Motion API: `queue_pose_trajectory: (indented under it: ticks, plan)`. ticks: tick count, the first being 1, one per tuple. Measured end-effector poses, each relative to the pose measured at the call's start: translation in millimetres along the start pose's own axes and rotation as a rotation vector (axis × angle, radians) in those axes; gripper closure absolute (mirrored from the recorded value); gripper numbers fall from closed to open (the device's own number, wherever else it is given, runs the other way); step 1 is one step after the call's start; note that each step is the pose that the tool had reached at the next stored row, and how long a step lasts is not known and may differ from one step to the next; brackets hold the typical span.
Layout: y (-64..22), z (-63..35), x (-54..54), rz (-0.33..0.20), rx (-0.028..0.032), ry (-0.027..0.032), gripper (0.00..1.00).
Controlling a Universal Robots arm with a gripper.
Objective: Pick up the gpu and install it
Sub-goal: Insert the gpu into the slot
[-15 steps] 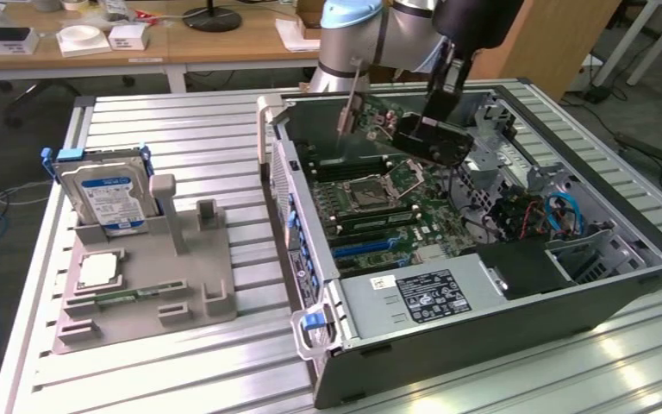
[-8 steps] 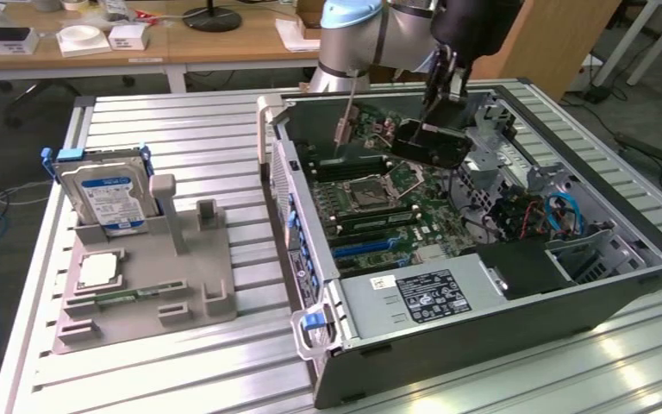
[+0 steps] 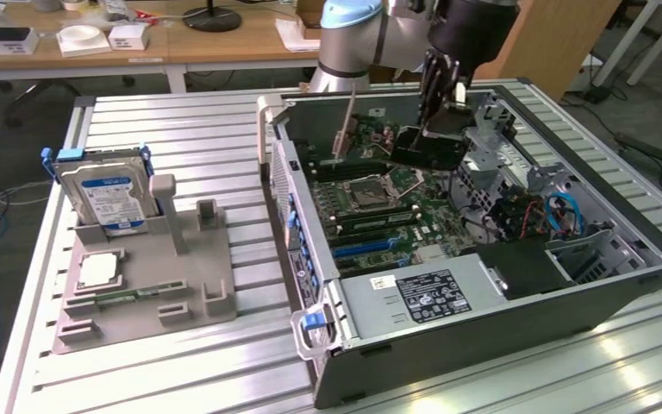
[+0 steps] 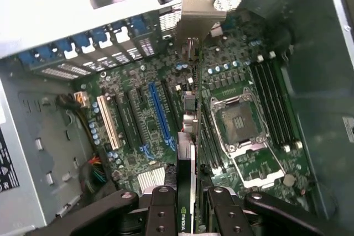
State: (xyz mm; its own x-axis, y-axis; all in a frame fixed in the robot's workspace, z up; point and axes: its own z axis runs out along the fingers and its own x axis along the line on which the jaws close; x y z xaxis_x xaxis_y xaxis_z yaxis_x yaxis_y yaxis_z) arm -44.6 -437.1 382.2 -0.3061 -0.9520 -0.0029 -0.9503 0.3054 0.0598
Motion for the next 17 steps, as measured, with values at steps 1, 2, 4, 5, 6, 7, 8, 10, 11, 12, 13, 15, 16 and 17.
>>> queue_pose_trajectory:
  ticks: [1,2,4,5,6,7,8,10,11,12,13,15,16,17]
  plan:
    - [-0.1,1.0,0.0,-0.018,0.0000,0.0011,0.74]
    - [-0.1,2.0,0.0,-0.037,-0.0001,0.0023,0.74]
    - [-0.3,4.0,0.0,-0.073,-0.0001,0.0044,0.74]
    - [-0.3,5.1,0.0,-0.091,-0.0001,0.0055,0.74]
    - [-0.4,6.2,0.1,-0.109,0.0000,0.0065,0.74]
    - [-0.4,7.1,0.0,-0.126,0.0005,0.0074,0.74]
    - [-0.3,7.7,0.0,-0.133,0.0037,0.0071,0.74]
    - [-0.3,8.7,0.1,-0.141,0.0124,0.0051,0.74]
    - [-0.2,9.3,0.1,-0.145,0.0170,0.0040,0.74]
    - [-0.1,9.9,0.2,-0.148,0.0211,0.0031,0.74]
    - [0.0,10.7,0.3,-0.153,0.0247,0.0023,0.74]
    - [-0.2,12.6,0.2,-0.175,0.0266,0.0028,0.74]
    - [-0.3,13.9,0.2,-0.192,0.0266,0.0036,0.74]
    - [-0.3,15.1,0.2,-0.209,0.0266,0.0045,0.74]
